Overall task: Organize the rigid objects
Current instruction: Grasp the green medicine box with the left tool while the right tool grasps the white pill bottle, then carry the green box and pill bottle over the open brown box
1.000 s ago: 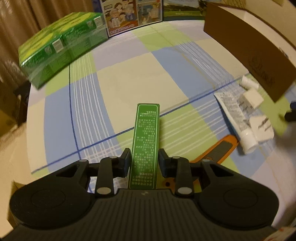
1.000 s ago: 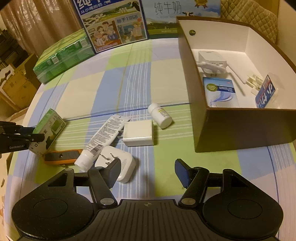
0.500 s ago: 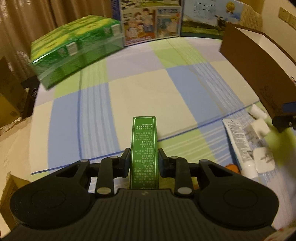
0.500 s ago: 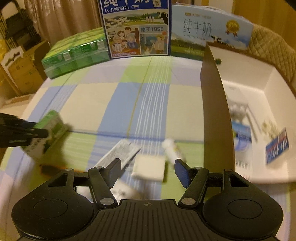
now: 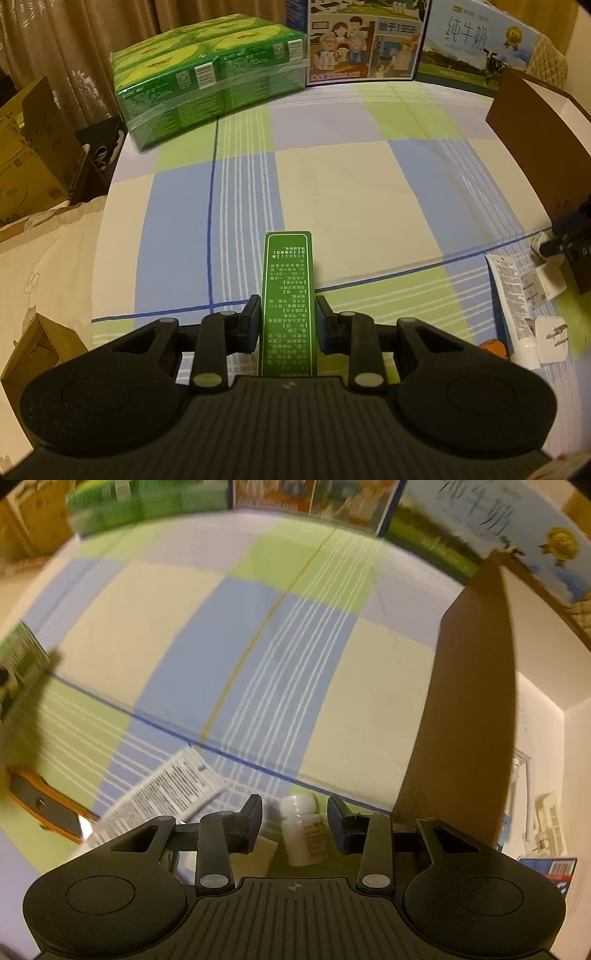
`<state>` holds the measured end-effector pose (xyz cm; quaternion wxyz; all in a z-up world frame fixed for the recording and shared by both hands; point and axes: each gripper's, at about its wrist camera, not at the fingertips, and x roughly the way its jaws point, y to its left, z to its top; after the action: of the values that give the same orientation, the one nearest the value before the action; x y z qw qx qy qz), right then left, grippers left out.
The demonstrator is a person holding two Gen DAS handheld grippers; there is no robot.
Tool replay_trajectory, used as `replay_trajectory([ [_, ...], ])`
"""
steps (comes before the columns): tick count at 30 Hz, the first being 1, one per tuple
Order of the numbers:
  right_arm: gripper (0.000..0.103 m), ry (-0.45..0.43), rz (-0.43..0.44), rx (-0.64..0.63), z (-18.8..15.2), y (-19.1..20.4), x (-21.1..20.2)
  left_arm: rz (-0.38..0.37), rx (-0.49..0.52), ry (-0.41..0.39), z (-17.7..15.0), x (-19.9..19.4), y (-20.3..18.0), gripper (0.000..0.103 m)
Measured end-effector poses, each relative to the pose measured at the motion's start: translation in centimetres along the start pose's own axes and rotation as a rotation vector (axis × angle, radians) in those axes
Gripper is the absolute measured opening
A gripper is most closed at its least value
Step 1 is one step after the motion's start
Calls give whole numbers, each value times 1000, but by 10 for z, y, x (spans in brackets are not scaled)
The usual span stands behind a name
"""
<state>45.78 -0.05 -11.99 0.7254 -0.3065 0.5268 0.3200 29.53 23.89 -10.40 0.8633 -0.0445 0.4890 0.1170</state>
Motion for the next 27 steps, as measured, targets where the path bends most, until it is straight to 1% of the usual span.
replay_trajectory([
  [1, 34, 31, -2, -18, 2, 1, 5, 1, -3, 0, 0, 0, 1, 25],
  [4, 28, 85, -9, -58, 2, 2, 16, 5, -13, 1, 1, -1, 2, 25],
  [5, 24, 99, -12, -64, 2, 1, 20, 6, -16, 2, 0, -1, 2, 25],
  [9, 24, 100, 7, -45, 0, -6, 25, 8, -19, 6, 0, -1, 2, 25],
  [13, 23, 66, 25, -24, 0, -13, 19, 11, -16, 6, 1, -4, -1, 25],
  [18, 23, -2, 69, 20, -1, -22, -1, 9, -8, -5, 4, -10, -6, 25],
  [22, 23, -61, 108, 41, -4, -25, -25, -7, 8, -21, 8, -22, -16, 25],
  [27, 23, -137, 144, 54, -10, -21, -61, -23, 53, -37, 14, -40, -35, 25],
])
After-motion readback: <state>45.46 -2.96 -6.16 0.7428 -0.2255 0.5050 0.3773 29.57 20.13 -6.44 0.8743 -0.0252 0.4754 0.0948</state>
